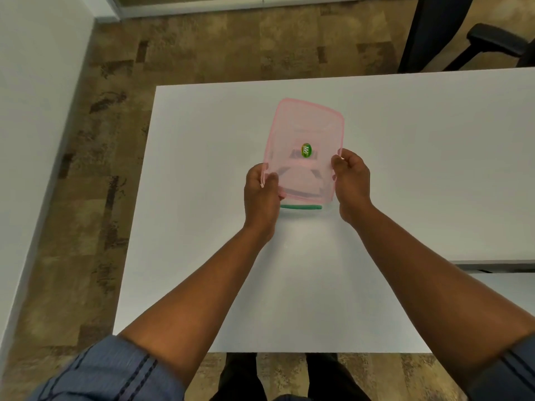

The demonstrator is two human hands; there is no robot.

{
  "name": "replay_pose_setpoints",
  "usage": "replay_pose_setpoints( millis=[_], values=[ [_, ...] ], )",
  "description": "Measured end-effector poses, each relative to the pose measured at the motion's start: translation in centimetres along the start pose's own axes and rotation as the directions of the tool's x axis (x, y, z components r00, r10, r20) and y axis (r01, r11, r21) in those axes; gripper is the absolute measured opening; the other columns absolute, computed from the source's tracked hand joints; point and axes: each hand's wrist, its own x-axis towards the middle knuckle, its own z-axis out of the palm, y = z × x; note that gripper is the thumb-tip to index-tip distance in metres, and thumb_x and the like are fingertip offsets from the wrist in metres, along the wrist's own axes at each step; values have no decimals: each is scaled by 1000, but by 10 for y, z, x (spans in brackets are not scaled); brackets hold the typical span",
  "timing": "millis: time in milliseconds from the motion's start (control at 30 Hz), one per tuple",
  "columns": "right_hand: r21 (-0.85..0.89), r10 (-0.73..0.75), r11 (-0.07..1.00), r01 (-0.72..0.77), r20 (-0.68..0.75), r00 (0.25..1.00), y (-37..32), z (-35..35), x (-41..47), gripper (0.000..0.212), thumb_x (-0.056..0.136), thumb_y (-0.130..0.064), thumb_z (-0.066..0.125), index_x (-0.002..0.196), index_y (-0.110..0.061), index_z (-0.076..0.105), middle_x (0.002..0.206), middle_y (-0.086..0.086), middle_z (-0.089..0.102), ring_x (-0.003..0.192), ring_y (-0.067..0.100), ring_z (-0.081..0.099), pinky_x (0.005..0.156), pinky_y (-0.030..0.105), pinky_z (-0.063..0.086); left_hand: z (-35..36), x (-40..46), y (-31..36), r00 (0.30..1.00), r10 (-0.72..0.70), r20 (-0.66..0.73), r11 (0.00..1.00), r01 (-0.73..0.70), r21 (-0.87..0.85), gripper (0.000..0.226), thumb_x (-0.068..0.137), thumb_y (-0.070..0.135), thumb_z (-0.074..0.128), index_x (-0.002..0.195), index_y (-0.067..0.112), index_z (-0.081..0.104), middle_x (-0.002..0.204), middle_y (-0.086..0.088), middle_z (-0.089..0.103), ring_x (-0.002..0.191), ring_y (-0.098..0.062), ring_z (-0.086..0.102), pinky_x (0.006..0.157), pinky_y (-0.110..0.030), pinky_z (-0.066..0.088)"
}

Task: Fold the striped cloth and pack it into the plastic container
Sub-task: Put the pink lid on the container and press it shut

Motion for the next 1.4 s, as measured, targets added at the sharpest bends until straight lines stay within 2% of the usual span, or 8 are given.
replay_pose_setpoints(
  millis=[167,367,533,733,833,1000,1233,1400],
  values=[
    [-232,-111,968,92,-68,992,15,8,-5,37,99,-46,42,105,-18,66,105,8,67,86,17,61,74,31,50,4,1,-26,987,133,-86,904,-85,418,37,106,30,42,137,19,57,130,-8,45,121,-25,45,107,-34,38],
    [-456,-119,888,50,-123,985,25,19,3,43,98,-48,39,109,-14,63,119,15,58,95,24,57,82,39,47,6,8,-37,993,49,-110,894,5,448,42,106,27,41,145,14,49,140,-10,41,128,-27,42,109,-34,35],
    [-540,-134,840,57,-105,985,23,21,6,38,105,-35,41,123,-8,62,127,16,51,111,32,58,97,47,52,4,14,-50,995,9,-95,924,28,381,34,103,27,41,108,3,64,116,-21,57,106,-34,61,97,-48,52],
    [-626,-186,774,97,-79,979,30,16,10,31,106,-29,36,91,-8,53,113,21,55,93,31,56,81,38,49,1,18,-52,997,-18,-78,954,41,298,25,99,23,45,90,12,66,97,-16,68,82,-24,62,73,-27,46],
    [-635,-201,763,120,-56,978,31,15,7,34,106,-29,36,109,-5,59,119,19,52,103,32,55,89,39,47,1,13,-43,993,-66,-101,974,86,211,36,101,14,47,72,32,56,75,11,59,73,-14,51,75,-26,41],
    [-635,-226,760,138,-60,972,33,16,4,32,106,-29,35,115,-8,58,122,16,51,108,33,55,93,44,49,-1,10,-42,981,-138,-136,989,143,28,25,100,13,57,121,15,71,94,20,67,86,5,62,76,-10,45],
    [-580,-211,802,143,-50,976,39,16,7,35,102,-37,27,100,-14,53,99,12,51,86,28,51,75,38,44,-8,16,-40,956,-269,-113,960,258,-105,28,93,9,68,120,10,71,108,3,73,106,-16,68,92,-24,51],
    [-607,-205,784,133,-49,978,36,15,4,34,106,-30,31,111,-7,56,108,18,54,94,34,56,80,43,48,-11,19,-43,947,-299,-118,952,287,-107,30,90,9,72,120,10,71,114,0,73,109,-17,67,103,-32,52]
  ],
)
